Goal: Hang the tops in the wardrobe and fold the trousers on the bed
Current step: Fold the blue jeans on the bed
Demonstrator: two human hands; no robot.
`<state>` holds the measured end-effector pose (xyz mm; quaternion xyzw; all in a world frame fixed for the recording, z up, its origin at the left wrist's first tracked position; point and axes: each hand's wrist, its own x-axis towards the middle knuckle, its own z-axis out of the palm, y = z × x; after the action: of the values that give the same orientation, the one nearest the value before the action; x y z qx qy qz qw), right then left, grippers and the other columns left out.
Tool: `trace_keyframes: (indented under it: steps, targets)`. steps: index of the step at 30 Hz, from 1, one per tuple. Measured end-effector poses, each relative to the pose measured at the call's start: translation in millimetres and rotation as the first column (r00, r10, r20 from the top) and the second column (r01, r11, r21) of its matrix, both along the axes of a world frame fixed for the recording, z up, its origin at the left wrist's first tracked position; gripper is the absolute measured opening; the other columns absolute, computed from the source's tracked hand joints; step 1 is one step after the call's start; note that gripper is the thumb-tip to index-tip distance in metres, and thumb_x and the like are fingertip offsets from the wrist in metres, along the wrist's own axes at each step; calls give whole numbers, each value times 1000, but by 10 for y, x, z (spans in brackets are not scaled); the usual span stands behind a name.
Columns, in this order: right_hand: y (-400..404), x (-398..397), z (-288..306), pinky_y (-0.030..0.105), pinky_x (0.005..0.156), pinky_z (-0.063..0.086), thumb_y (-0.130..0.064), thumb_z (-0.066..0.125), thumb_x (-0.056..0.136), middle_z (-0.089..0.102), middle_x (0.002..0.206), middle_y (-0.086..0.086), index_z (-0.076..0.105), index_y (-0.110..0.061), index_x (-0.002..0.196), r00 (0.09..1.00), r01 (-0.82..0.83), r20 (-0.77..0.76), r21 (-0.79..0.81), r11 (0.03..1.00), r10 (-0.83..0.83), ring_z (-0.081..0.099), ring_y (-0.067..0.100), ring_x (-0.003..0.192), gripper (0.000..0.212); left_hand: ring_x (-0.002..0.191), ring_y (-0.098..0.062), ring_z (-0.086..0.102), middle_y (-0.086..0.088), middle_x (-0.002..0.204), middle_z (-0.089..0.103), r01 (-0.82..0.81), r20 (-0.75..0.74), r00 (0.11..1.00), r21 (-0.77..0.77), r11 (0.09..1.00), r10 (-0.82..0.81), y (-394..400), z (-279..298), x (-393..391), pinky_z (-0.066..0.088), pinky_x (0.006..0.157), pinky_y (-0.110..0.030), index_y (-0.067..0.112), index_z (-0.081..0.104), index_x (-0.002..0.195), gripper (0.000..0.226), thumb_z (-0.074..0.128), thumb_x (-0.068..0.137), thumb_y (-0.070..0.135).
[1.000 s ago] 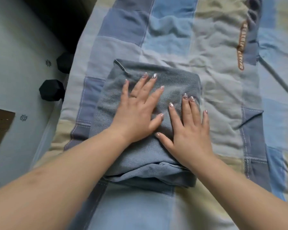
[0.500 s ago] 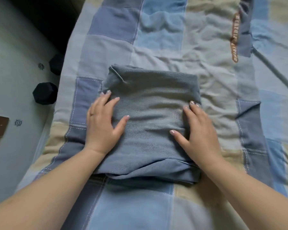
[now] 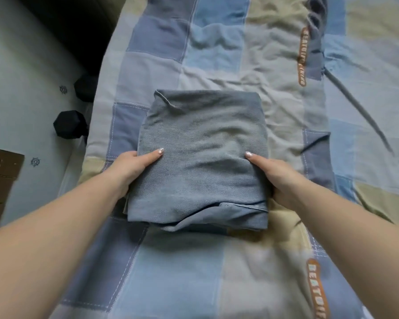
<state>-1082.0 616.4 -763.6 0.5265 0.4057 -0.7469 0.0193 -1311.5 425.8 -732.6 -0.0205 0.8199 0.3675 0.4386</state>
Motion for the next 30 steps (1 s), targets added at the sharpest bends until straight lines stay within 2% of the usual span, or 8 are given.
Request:
trace_keyframes:
  steps: [3,6,13,16,19,22,26,30]
  targets:
    - [-73,294,204,24,61,56,-35,69,82,75,93,5,68,-11,102,998,45,-41,-21,999,-46,72,19,83,31,79,-17,72,-2,90,75,-8,-137,990,64,998,17,-15,206,366,55,65,-27,12,71,98,41,79,73,43]
    - [-82,636,593,27,67,55,-31,67,84,74,96,6,68,-9,104,999,33,-27,5,999,-33,72,19,87,29,82,-13,71,4,91,75,1,-210,977,114,993,24,-63,536,711,55,68,-26,15,70,98,35,78,75,39]
    - [-205,1517,2006,20,58,55,-32,64,86,75,93,4,68,-9,99,996,89,-10,173,981,-89,72,16,83,27,78,0,66,10,89,72,70,-219,975,227,971,-19,-173,1650,1516,48,61,-14,17,69,95,27,75,78,38]
    - [-539,1891,2548,18,58,54,-31,64,86,75,92,3,69,-9,98,987,159,-15,211,964,-159,71,13,83,26,86,-8,68,7,91,73,103,-190,980,259,960,-53,-354,2171,1793,53,71,-23,16,68,96,26,75,79,35]
    - [-950,2352,2980,26,71,56,-32,65,86,75,94,6,70,-8,96,974,209,26,260,943,-223,71,17,86,26,90,-16,69,2,95,73,196,-182,971,255,947,-152,-523,2638,2071,55,83,-37,15,68,98,27,74,80,35]
    - [-1354,2879,3324,37,89,52,-31,64,86,73,100,9,68,-4,105,952,287,23,274,918,-305,68,23,98,33,86,-14,70,4,91,75,318,-164,945,269,909,-282,-622,3015,2397,56,78,-36,18,70,95,24,73,80,36]
    - [-1860,3574,3770,38,91,52,-24,62,88,73,101,11,66,-1,107,879,468,-30,249,848,-476,68,25,98,31,76,-6,70,6,86,75,472,-167,882,316,823,-441,-646,3423,2948,55,63,-22,19,70,89,17,72,81,34]
    - [-2468,4390,4218,26,65,56,-19,60,86,74,92,9,65,-4,104,698,716,-135,117,688,-703,71,19,83,24,85,-14,71,6,88,75,641,-174,763,325,695,-622,-686,3706,3715,56,76,-35,20,70,92,20,71,82,37]
